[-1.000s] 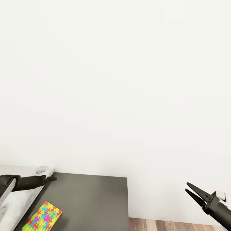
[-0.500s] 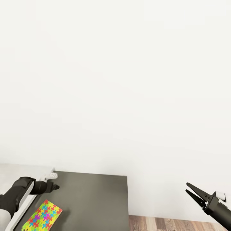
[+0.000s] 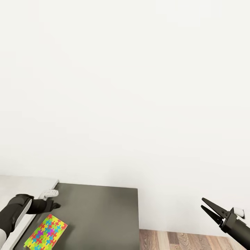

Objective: Put all the toys in the child's room - the three board games (two on the bed and one on the table), the two jigsaw puzzles on the table, and the tennis ball on the table - inside the toy box on the table in the child's room.

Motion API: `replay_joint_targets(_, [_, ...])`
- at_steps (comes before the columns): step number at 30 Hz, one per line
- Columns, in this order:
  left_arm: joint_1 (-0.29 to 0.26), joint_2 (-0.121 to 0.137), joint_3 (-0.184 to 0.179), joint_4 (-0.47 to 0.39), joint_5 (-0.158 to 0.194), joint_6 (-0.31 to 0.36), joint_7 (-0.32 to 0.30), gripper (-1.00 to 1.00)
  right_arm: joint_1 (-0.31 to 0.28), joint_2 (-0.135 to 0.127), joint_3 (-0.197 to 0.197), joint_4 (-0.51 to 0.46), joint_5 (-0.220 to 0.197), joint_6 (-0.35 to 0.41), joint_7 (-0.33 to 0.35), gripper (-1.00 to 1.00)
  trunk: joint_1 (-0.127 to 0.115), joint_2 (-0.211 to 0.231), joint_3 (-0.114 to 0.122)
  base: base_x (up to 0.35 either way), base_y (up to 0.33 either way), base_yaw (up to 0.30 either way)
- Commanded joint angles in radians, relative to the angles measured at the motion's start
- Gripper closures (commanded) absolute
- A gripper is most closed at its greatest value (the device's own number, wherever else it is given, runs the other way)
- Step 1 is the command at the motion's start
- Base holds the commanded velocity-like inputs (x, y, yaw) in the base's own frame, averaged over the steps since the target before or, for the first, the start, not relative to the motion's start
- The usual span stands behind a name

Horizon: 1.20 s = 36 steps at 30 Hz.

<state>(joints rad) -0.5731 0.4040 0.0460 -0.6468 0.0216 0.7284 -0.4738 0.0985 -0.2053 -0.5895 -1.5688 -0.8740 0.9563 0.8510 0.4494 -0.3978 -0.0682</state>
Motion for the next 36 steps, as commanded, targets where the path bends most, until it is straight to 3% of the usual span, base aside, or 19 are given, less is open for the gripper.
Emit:
replay_joint_targets(1, [-0.001,0.003,0.003,-0.001,0.002,0.004,-0.017,-1.0,0.0,0.0,-0.001,0.0,0.0,0.005,0.002,-1.0,0.001,-0.002,-0.004,0.0,0.0,0.0])
replay_joint_targets(3, [-0.001,0.015,0.003,0.0,0.001,-0.021,-0.075,-1.0,0.0,0.0,-0.001,0.0,0.0,0.005,0.003,-1.0,0.001,-0.002,-0.007,0.0,0.0,0.0])
replay_joint_targets(7, [-0.001,0.06,0.004,0.021,-0.003,-0.069,-0.256,-1.0,0.0,0.0,-0.001,0.0,0.0,0.005,0.003,-1.0,0.001,-0.002,-0.013,0.0,0.0,0.0])
replay_joint_targets(10, [-0.001,0.081,0.004,0.043,-0.005,-0.09,-0.318,-1.0,0.0,0.0,-0.001,0.0,0.0,0.005,0.003,-1.0,0.001,-0.002,-0.018,0.0,0.0,0.0])
replay_joint_targets(17, [-0.001,0.095,0.0,0.057,-0.006,-0.121,-0.356,-1.0,0.0,0.0,-0.001,0.0,0.0,0.006,0.003,-1.0,0.001,-0.002,-0.03,0.0,0.0,0.0])
replay_joint_targets(36, [-0.001,0.139,0.005,0.097,-0.006,-0.149,-0.355,-1.0,0.0,0.0,0.0,0.0,0.0,0.005,0.004,-1.0,0.001,-0.002,-0.061,0.0,0.0,0.0])
